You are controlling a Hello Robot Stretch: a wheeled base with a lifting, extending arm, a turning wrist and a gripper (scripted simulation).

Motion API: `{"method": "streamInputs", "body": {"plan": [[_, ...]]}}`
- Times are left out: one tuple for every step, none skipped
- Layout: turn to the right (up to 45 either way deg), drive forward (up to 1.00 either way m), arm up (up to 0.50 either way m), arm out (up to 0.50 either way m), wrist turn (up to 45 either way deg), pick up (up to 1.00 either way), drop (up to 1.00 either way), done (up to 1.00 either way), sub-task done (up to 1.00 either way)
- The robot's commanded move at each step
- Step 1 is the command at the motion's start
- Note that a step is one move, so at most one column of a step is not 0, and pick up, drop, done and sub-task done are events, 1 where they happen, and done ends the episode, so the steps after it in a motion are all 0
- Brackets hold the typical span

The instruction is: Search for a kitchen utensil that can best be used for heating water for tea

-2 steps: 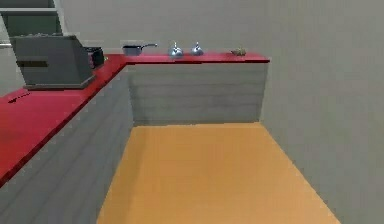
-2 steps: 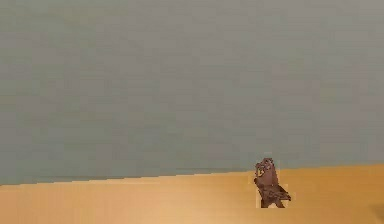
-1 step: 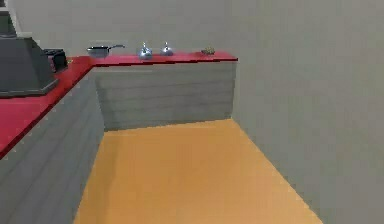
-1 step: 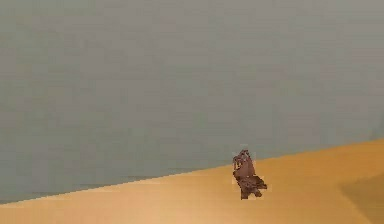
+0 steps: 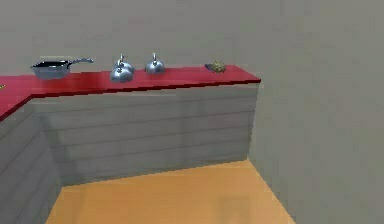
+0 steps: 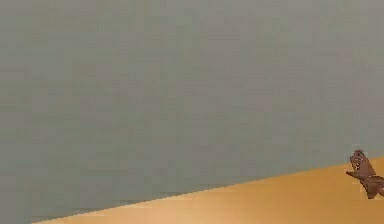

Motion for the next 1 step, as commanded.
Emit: {"method": "streamInputs", "body": {"plan": [[3.0,0.00,0.00,0.00,0.0,0.00,0.00,0.00,0.00]]}}
